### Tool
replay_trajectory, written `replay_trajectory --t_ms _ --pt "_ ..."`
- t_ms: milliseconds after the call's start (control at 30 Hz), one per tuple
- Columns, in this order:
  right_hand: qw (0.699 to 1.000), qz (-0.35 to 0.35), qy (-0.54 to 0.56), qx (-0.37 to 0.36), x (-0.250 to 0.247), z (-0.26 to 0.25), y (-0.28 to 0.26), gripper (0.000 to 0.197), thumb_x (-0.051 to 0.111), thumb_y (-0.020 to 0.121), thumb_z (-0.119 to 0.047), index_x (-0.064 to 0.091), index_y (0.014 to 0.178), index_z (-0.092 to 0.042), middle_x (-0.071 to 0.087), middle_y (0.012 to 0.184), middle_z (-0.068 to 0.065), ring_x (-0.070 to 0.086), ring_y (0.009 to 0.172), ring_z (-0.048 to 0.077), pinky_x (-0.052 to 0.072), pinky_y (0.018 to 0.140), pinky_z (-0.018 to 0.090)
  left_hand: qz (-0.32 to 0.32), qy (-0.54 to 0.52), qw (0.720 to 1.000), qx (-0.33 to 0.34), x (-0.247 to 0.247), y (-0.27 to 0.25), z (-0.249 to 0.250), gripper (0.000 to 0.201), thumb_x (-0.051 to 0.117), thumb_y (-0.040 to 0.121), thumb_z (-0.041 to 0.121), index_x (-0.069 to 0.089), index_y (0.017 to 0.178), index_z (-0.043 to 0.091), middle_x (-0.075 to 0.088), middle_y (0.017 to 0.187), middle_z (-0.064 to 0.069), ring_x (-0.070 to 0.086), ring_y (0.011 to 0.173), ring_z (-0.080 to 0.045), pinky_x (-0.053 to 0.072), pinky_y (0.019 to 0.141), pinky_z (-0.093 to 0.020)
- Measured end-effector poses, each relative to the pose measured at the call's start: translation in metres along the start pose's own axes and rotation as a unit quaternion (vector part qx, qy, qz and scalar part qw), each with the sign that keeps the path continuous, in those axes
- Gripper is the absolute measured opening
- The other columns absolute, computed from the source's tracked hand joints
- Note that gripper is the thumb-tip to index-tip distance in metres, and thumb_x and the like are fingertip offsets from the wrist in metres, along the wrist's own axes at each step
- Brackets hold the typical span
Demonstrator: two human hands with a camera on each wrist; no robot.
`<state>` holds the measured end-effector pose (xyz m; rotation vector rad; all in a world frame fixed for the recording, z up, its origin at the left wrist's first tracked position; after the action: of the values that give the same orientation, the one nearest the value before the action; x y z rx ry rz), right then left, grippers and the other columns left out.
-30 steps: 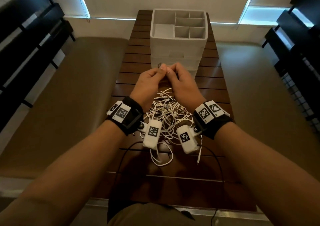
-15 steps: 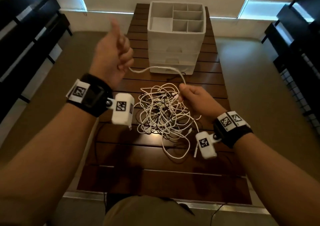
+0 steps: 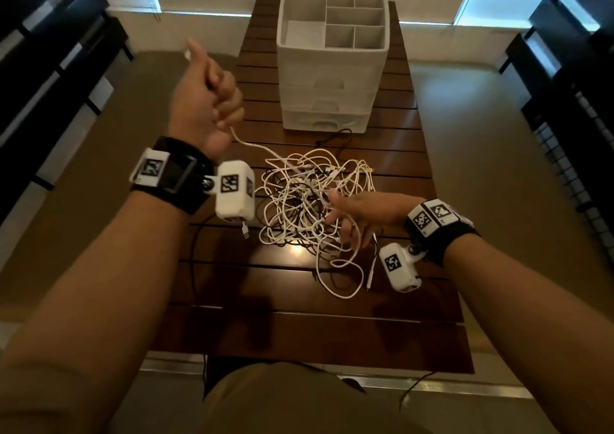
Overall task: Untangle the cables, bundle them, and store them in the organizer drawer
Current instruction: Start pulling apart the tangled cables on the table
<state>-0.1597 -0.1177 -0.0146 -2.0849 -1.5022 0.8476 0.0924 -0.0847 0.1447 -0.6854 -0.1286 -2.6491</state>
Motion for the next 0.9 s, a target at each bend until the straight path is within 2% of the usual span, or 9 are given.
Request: replay_trajectory --t_ms 100,167,233,300,400,533,633,767,900 --pt "0.992 0.082 0.094 0.011 -0.01 0.017 0.01 0.063 0.045 0.102 -0.063 0.058 0.132 -0.009 0.07 0.098 0.021 0.074 0.074 0.038 0.063 0.062 0.047 -0.012 0.023 1.0 0.008 -0.001 -0.004 0.014 0.053 0.025 0.112 0.054 0.042 0.072 0.024 0.022 0.059 0.004 0.014 0.047 -0.011 0.016 0.038 -0.024" --pt "0.993 0.104 -0.063 -0.01 -0.007 0.013 0.019 0.03 0.055 0.107 -0.029 0.055 0.135 -0.02 0.068 0.102 0.015 0.072 0.068 0.028 0.062 0.054 0.04 -0.019 0.036 0.999 0.007 0.005 -0.007 0.011 0.053 0.024 0.112 0.053 0.04 0.071 0.023 0.017 0.062 0.002 0.011 0.049 -0.013 0.01 0.041 -0.028" --pt "0.972 0.072 -0.221 -0.019 0.013 0.015 0.028 0.033 0.059 0.102 -0.013 0.058 0.131 -0.029 0.067 0.101 0.009 0.068 0.069 0.021 0.062 0.054 0.034 -0.023 0.036 0.999 0.008 0.01 -0.009 0.005 0.053 0.024 0.112 0.053 0.039 0.071 0.023 0.017 0.061 0.002 0.01 0.049 -0.013 0.01 0.041 -0.029" --pt "0.937 0.094 -0.333 -0.057 0.023 0.012 0.033 0.023 0.065 0.096 -0.011 0.066 0.115 -0.025 0.066 0.096 0.001 0.063 0.075 0.016 0.06 0.063 0.035 -0.022 0.026 0.999 0.009 0.009 -0.008 0.004 0.054 0.024 0.112 0.053 0.039 0.07 0.022 0.021 0.057 0.004 0.012 0.047 -0.013 0.014 0.038 -0.026" --pt "0.92 0.168 -0.332 -0.122 0.014 -0.002 0.026 0.01 0.069 0.095 -0.019 0.065 0.089 -0.025 0.062 0.094 -0.005 0.059 0.086 0.015 0.052 0.078 0.036 -0.027 0.017 0.999 0.013 0.003 -0.006 0.006 0.056 0.023 0.112 0.054 0.04 0.07 0.021 0.025 0.054 0.005 0.014 0.044 -0.012 0.019 0.036 -0.024" --pt "0.917 0.135 -0.353 -0.131 0.024 -0.002 0.028 0.014 0.072 0.094 -0.028 0.068 0.108 -0.028 0.053 0.114 -0.003 0.058 0.1 0.016 0.053 0.087 0.036 -0.036 0.009 0.999 0.014 0.005 -0.006 0.005 0.06 0.021 0.112 0.056 0.04 0.069 0.019 0.028 0.051 0.005 0.018 0.042 -0.012 0.021 0.036 -0.022" --pt "0.891 0.088 -0.434 -0.105 0.054 0.018 0.036 0.021 0.073 0.093 -0.032 0.066 0.113 -0.028 0.053 0.112 0.001 0.062 0.097 0.024 0.054 0.081 0.039 -0.038 0.016 0.999 0.017 0.012 -0.009 0.0 0.06 0.021 0.112 0.055 0.041 0.069 0.018 0.029 0.051 0.004 0.016 0.045 -0.014 0.017 0.039 -0.025" --pt "0.904 0.231 -0.319 -0.164 0.029 0.002 0.017 0.004 0.068 0.098 -0.027 0.071 0.098 -0.024 0.054 0.105 -0.003 0.058 0.092 0.018 0.047 0.076 0.026 -0.042 0.037 0.998 0.015 0.014 -0.016 -0.003 0.058 0.023 0.112 0.055 0.041 0.07 0.019 0.028 0.053 0.003 0.013 0.048 -0.016 0.011 0.042 -0.031" --pt "0.91 0.297 -0.199 -0.209 0.003 -0.021 -0.003 0.009 0.076 0.093 -0.02 0.081 0.101 -0.018 0.07 0.097 -0.005 0.064 0.085 0.005 0.056 0.081 0.031 -0.036 0.037 0.999 0.007 0.012 -0.021 -0.005 0.057 0.025 0.112 0.056 0.038 0.069 0.019 0.028 0.053 0.003 0.014 0.045 -0.014 0.012 0.039 -0.028"
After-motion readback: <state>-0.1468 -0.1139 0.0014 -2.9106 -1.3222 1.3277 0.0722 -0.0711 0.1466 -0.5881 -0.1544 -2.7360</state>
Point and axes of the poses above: each hand's wrist, its own y-axis towards the middle knuckle, its own x-axis out of the palm, z = x × y, the point moved 9 cm from there along y, towards the middle knuckle
